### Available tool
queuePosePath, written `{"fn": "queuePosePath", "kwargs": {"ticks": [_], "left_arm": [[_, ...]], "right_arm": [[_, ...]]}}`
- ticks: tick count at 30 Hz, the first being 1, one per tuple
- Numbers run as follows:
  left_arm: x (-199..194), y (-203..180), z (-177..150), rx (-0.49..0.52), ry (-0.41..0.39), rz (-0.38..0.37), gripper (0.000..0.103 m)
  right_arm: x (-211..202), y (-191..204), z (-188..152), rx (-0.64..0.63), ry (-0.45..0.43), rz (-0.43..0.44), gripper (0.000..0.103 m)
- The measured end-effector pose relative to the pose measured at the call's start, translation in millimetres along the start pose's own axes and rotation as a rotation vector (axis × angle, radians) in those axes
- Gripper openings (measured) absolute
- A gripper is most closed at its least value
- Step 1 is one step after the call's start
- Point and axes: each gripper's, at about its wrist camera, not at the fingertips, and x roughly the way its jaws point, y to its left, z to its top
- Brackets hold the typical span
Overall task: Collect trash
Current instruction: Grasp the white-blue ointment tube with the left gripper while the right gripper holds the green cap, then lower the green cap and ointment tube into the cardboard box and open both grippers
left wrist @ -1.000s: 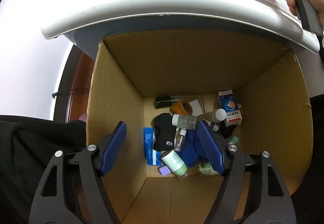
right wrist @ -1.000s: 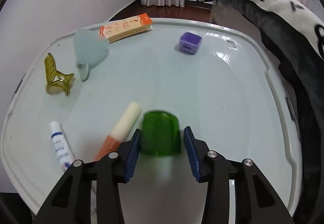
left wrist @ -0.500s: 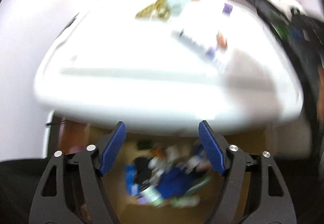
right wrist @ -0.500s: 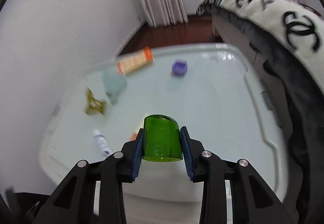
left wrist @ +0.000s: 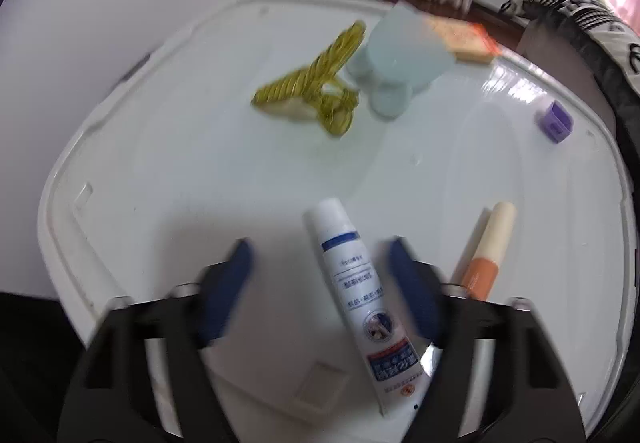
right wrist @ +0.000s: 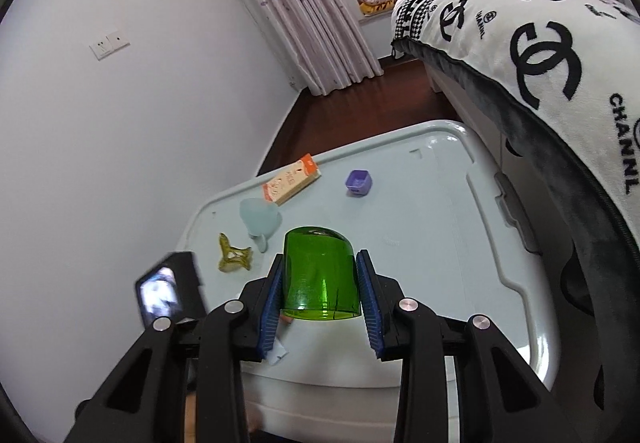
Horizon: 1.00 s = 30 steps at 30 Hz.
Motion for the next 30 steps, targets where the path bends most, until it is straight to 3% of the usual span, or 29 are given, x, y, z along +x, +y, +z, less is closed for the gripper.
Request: {"fn": "queuePosePath", "kwargs": {"ticks": [1, 2, 7, 10, 15, 18, 21, 24, 30], "left_arm": [[-2.7, 2.1, -2.2, 0.007, -0.02, -0.005, 0.027], [-3.9, 5.9, -3.1, 0.005, -0.024, -0.02, 0.022], [-8.9, 32.0, -1.5, 0.048, -0.005, -0.158, 0.021], [-25.3, 48.3, -3.5, 0.103, -0.033, -0.23, 0.021], [-98.9, 85.5, -15.1, 0.24, -0.183, -0.283, 0.02], [-114.6, 102.6, -20.2, 0.27, -0.228, -0.278, 0.02], [-116.5, 127.1, -14.4, 0.206, -0.223, -0.313, 0.02], [-124.8, 143.5, -10.2, 0.176, -0.226, -0.34, 0.02], [-169.0, 163.1, -51.2, 0.285, -0.251, -0.412, 0.02]], "right_arm": [[-1.5, -0.4, 2.0, 0.004, -0.008, 0.002, 0.035], [-3.0, -0.8, 3.1, 0.008, -0.014, 0.005, 0.035], [-1.8, -6.0, 4.2, 0.038, -0.018, -0.001, 0.035], [5.8, -0.6, -0.9, 0.015, 0.004, -0.015, 0.035], [18.7, 21.4, -18.6, -0.07, 0.02, -0.036, 0.035], [21.2, 44.7, -35.1, -0.161, 0.011, -0.044, 0.035], [10.2, 61.7, -46.2, -0.222, -0.048, -0.035, 0.035], [-1.9, 65.8, -59.1, -0.206, -0.066, -0.01, 0.035], [-22.7, 74.5, -105.1, -0.198, 0.006, 0.012, 0.035]]}}
